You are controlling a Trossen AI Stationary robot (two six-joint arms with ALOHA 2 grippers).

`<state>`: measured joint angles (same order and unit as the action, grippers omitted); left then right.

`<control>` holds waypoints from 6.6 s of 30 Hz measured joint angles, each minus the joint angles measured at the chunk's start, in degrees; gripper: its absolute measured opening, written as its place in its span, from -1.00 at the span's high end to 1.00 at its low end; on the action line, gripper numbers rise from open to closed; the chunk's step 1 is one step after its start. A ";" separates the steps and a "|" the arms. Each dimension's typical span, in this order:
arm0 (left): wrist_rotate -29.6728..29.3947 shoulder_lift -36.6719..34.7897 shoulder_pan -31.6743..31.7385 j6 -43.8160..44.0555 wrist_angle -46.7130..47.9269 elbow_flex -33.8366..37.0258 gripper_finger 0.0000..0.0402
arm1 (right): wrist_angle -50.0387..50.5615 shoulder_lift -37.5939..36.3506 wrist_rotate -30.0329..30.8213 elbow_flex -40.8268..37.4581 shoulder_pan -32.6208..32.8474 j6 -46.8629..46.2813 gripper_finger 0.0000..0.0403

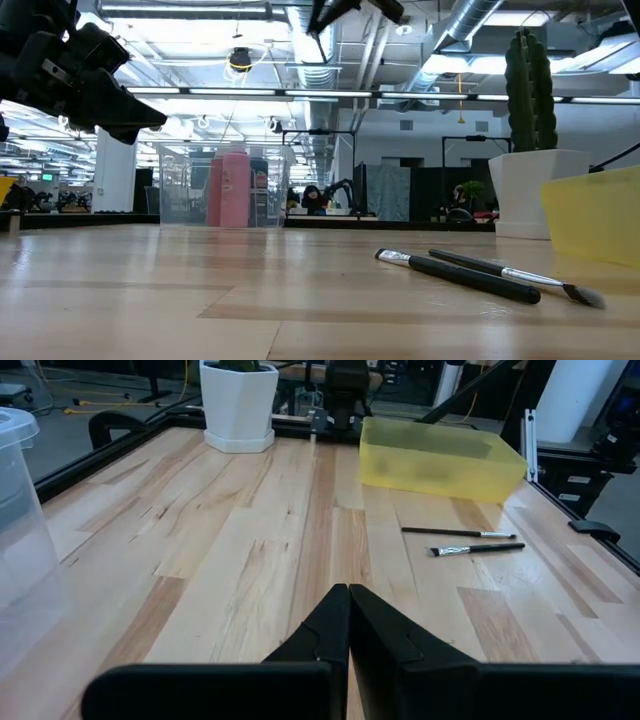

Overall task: Pick & Place Paint Supplies
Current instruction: Put the brow brush into the yellow bin

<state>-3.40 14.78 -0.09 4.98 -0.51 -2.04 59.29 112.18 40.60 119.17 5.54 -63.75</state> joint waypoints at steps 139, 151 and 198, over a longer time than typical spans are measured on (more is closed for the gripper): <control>0.13 0.01 0.01 -0.01 0.00 0.00 1.00 | -8.94 -34.98 -31.77 -84.11 35.13 -56.92 0.95; -0.09 0.01 -0.01 0.01 0.00 0.00 1.00 | -8.95 -34.93 -32.89 -84.11 29.92 -59.34 0.94; 0.13 0.01 0.01 -0.01 0.00 -0.02 1.00 | -10.47 -34.88 -28.48 -84.04 24.48 -57.33 0.90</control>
<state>-3.27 14.78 -0.08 4.97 -0.51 -2.07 48.82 77.30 12.12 35.14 30.02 -121.08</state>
